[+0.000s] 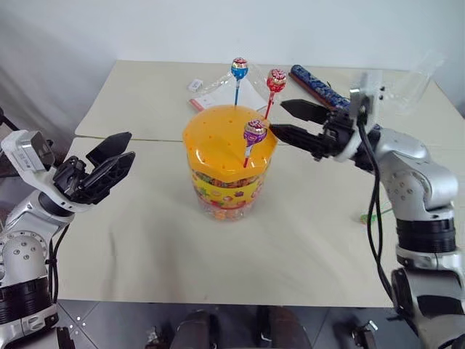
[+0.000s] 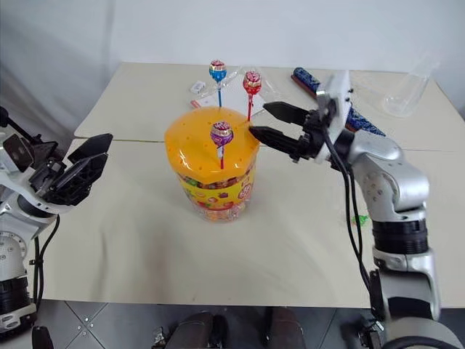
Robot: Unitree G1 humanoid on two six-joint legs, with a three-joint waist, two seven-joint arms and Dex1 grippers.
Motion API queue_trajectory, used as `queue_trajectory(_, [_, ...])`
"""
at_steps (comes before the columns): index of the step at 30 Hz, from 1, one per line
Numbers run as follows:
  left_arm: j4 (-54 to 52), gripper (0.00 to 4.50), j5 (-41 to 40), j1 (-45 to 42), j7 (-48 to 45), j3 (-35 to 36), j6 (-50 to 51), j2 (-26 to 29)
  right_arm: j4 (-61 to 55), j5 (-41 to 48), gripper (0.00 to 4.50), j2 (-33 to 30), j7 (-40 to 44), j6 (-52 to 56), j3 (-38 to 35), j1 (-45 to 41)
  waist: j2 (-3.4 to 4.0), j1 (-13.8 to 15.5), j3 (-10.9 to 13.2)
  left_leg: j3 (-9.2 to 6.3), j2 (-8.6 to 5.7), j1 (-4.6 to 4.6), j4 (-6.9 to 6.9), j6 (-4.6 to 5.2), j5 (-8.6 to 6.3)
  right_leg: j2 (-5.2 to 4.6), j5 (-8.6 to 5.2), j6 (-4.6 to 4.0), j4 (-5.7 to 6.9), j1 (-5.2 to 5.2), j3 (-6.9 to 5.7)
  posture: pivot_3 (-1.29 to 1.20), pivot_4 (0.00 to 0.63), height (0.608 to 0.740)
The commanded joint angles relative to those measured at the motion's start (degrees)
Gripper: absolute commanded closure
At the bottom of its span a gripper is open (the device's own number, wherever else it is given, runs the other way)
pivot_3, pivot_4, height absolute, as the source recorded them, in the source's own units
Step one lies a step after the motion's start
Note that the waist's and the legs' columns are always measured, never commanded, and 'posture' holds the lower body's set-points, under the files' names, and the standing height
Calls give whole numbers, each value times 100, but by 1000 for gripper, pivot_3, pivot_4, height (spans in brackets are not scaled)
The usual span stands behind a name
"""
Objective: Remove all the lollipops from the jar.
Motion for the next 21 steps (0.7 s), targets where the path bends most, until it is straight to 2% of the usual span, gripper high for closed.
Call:
queue_trajectory(1, [-356,0,-288,-133,12,12,86,-59,-20,191,1122,204,40,99,-100,-275,0,-19,0,1,0,0,-1,0,0,1,0,0,0,0,-3,0,150,740])
queue_trajectory(4, [-418,0,-308,-176,58,-20,94,-136,-50,241,1759,334,114,218,-81,-369,0,-35,0,8,3,1,0,0,0,7,0,0,0,-2,-9,0,150,740])
queue_trajectory(12, [-439,0,-384,-282,172,-22,62,-316,130,58,4423,421,202,164,-46,-559,0,-41,0,20,5,6,0,0,1,9,0,1,4,-4,-8,0,150,740])
queue_trajectory(18, [-399,0,-335,-342,115,-46,18,-371,201,43,4470,537,324,82,-113,-623,0,-49,0,21,7,6,-1,-1,1,13,0,0,5,-7,-10,0,150,740])
queue_trajectory(21, [-397,0,-336,-379,107,-51,-24,-414,296,169,4470,685,277,-91,-402,-637,0,-61,0,22,7,6,-1,-1,1,14,0,0,5,-8,-10,0,150,740])
